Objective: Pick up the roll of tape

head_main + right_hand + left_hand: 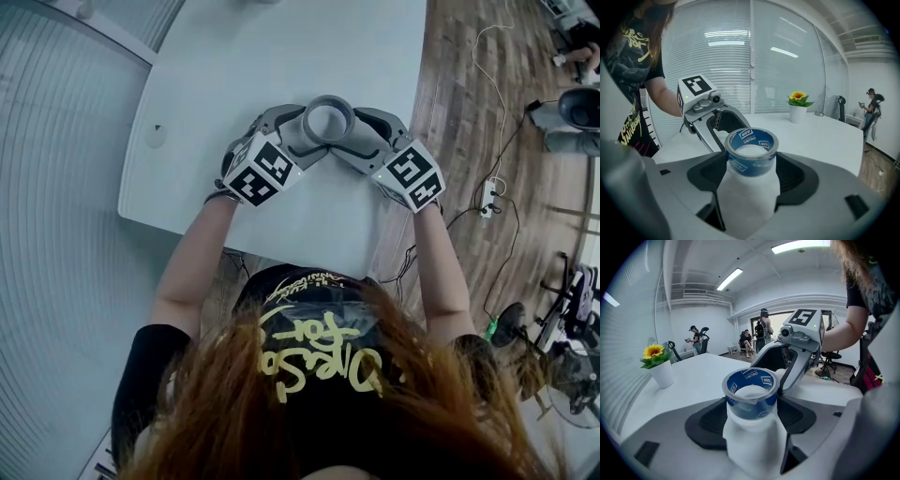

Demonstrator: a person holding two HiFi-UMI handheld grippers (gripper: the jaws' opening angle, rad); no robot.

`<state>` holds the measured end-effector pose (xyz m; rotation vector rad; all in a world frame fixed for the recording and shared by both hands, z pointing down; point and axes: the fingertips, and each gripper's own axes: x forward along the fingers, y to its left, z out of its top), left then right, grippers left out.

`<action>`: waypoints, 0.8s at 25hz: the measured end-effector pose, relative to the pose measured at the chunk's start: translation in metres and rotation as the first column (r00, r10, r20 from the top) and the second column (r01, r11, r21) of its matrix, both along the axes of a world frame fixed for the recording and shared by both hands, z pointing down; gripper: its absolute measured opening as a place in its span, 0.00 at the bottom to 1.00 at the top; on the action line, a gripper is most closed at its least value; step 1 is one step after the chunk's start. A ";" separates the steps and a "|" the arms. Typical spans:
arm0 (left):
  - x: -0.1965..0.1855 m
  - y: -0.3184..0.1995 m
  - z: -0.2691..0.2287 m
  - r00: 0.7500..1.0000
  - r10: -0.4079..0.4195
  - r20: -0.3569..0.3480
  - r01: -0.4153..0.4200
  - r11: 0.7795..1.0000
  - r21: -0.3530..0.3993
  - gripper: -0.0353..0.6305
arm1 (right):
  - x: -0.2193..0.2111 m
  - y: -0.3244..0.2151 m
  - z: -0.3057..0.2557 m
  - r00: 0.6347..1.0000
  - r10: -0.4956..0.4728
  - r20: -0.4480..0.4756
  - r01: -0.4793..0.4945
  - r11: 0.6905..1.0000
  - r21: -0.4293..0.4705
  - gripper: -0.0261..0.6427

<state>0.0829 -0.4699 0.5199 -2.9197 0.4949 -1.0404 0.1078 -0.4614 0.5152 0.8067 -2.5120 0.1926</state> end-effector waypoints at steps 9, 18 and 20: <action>-0.007 0.005 -0.045 0.999 -0.024 -0.041 0.027 0.997 0.067 0.55 | -0.007 0.005 -0.045 1.000 -0.025 0.009 0.025 0.997 0.076 0.50; -0.007 0.017 -0.084 0.997 -0.020 -0.068 0.028 0.991 0.129 0.55 | -0.004 0.017 -0.085 0.999 -0.029 0.026 0.025 0.991 0.129 0.50; -0.006 0.018 -0.095 0.997 -0.017 -0.075 0.027 0.990 0.141 0.55 | -0.004 0.018 -0.097 0.999 -0.027 0.019 0.024 0.990 0.141 0.50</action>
